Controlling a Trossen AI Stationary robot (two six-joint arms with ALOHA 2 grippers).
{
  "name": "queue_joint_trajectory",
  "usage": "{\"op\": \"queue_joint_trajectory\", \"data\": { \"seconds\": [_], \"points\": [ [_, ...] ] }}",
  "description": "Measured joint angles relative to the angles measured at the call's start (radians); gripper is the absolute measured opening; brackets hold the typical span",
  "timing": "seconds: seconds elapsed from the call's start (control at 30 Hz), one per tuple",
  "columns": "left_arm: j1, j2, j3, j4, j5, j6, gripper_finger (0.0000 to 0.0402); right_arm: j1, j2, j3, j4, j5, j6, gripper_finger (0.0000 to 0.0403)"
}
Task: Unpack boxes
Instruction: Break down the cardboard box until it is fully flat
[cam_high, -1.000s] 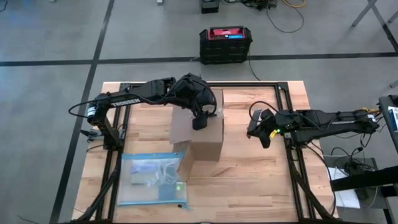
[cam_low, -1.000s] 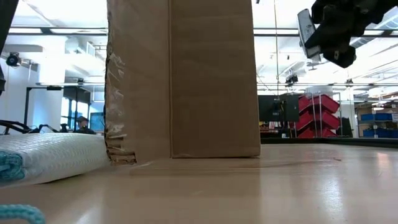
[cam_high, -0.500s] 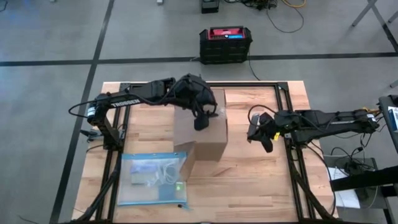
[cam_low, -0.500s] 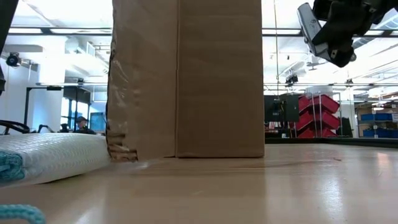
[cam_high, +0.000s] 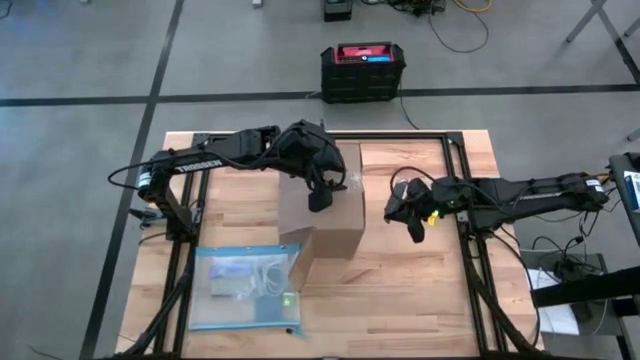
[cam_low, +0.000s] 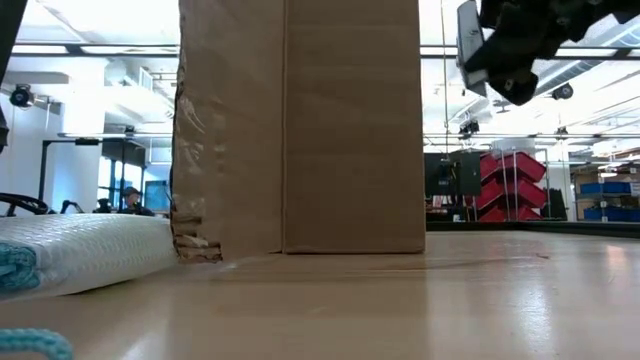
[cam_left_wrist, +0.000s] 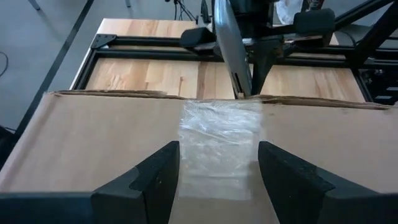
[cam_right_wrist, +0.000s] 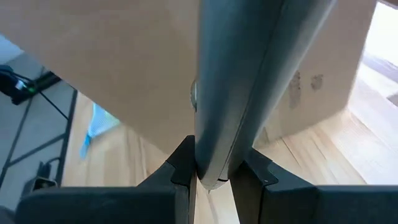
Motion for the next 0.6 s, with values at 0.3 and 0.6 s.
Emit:
{"op": "queue_joint_trajectory", "data": {
  "seconds": [0.3,0.6],
  "points": [
    [-0.029,-0.018,0.0,0.006,0.001,-0.056,0.0197,0.023,0.042,0.0,0.084,-0.003,-0.027,0.0048],
    [-0.093,-0.019,0.0,0.039,-0.077,-0.149,0.019,0.024,0.14,-0.001,0.141,-0.027,-0.026,0.0048]
  ]
}}
